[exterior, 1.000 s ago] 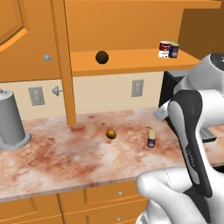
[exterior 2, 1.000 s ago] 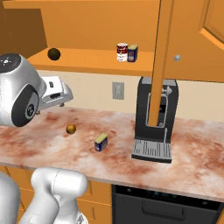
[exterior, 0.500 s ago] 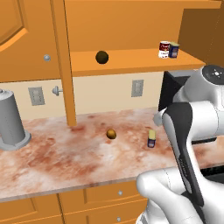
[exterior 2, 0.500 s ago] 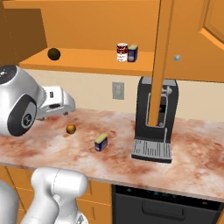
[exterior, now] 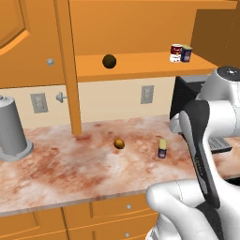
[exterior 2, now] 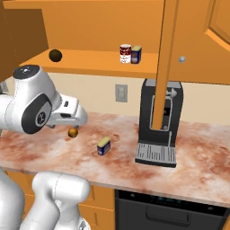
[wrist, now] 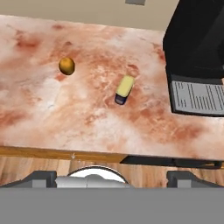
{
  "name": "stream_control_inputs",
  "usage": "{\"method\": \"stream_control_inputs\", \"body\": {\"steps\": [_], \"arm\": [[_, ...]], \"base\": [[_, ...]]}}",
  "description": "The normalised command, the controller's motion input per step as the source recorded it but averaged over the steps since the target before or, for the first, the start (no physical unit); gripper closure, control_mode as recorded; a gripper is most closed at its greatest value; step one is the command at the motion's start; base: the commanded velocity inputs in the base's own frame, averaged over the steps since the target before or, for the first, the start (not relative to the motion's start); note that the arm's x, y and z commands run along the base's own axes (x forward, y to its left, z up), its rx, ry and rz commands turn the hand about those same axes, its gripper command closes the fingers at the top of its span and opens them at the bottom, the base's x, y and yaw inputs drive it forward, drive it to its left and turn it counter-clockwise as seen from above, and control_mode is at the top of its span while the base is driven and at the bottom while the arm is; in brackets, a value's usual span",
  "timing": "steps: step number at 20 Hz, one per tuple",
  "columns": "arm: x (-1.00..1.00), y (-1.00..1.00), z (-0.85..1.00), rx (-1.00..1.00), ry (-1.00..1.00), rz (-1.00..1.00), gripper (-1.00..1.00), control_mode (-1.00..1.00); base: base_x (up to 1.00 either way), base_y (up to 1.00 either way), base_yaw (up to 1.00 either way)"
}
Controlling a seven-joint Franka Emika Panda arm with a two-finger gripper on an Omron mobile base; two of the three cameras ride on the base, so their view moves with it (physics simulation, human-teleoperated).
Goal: Pick the cans from the counter and place them in their designated side in the cabinet.
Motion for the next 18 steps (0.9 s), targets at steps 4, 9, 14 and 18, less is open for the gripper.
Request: {"method": "stream_control_inputs", "body": {"steps": [4, 9, 14, 18], "arm": [[0.02, -0.12, -0.11, 0.09, 0.05, -0.05, -1.00, -1.00], [0.14, -0.04, -0.16, 0.00, 0.00, -0.14, -1.00, -1.00], [0.20, 0.00, -0.13, 0.00, 0.00, -0.14, -1.00, -1.00], [0.28, 0.00, -0.13, 0.00, 0.00, -0.08, -1.00, -1.00]], "base": [[0.00, 0.00, 0.00], [0.00, 0.00, 0.00], [0.00, 0.00, 0.00], [0.00, 0.00, 0.00]]}}
